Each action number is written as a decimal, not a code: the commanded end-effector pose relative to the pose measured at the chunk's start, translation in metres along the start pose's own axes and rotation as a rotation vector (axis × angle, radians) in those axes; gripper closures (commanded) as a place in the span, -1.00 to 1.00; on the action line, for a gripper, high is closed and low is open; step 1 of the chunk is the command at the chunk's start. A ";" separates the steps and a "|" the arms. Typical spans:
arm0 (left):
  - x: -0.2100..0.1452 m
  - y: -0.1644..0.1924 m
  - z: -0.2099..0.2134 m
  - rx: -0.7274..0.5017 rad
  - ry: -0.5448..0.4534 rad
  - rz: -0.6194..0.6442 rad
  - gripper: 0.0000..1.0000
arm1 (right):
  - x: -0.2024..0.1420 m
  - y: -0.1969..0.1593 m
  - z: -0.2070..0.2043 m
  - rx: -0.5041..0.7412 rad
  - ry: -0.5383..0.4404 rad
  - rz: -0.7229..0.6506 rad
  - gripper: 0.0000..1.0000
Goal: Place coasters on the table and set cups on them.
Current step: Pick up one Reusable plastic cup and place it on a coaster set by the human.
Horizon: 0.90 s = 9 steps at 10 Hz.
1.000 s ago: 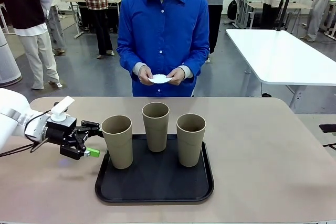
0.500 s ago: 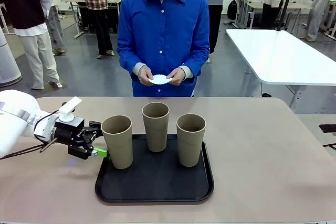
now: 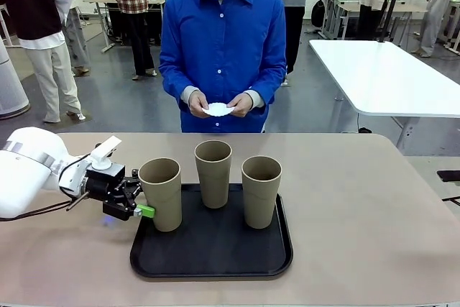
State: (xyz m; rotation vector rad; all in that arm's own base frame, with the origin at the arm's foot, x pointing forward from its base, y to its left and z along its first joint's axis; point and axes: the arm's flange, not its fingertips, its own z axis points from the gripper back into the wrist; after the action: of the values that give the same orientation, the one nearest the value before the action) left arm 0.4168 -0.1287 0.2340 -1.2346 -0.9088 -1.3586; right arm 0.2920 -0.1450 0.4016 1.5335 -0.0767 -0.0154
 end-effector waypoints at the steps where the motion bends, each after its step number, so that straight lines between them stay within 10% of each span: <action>1: -0.003 0.005 -0.006 -0.035 -0.039 -0.042 -1.00 | 0.001 0.001 0.000 0.011 -0.002 0.005 -1.00; 6: -0.017 0.009 -0.016 -0.094 -0.020 -0.053 -0.95 | 0.001 0.001 0.000 0.011 -0.002 0.005 -1.00; 7: -0.018 0.009 -0.016 -0.095 -0.024 -0.060 0.19 | 0.001 0.001 0.000 0.011 -0.002 0.005 -1.00; 8: -0.017 0.009 -0.016 -0.099 -0.026 -0.063 0.24 | 0.001 0.001 0.000 0.011 -0.002 0.005 -1.00; 9: -0.016 0.008 -0.016 -0.099 -0.022 -0.067 1.00 | 0.001 0.001 0.000 0.011 -0.002 0.005 -1.00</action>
State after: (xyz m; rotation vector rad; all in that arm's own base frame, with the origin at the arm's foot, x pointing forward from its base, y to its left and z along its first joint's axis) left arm 0.4227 -0.1428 0.2166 -1.3004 -0.8983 -1.4136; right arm 0.2919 -0.1450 0.4016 1.5335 -0.0768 -0.0154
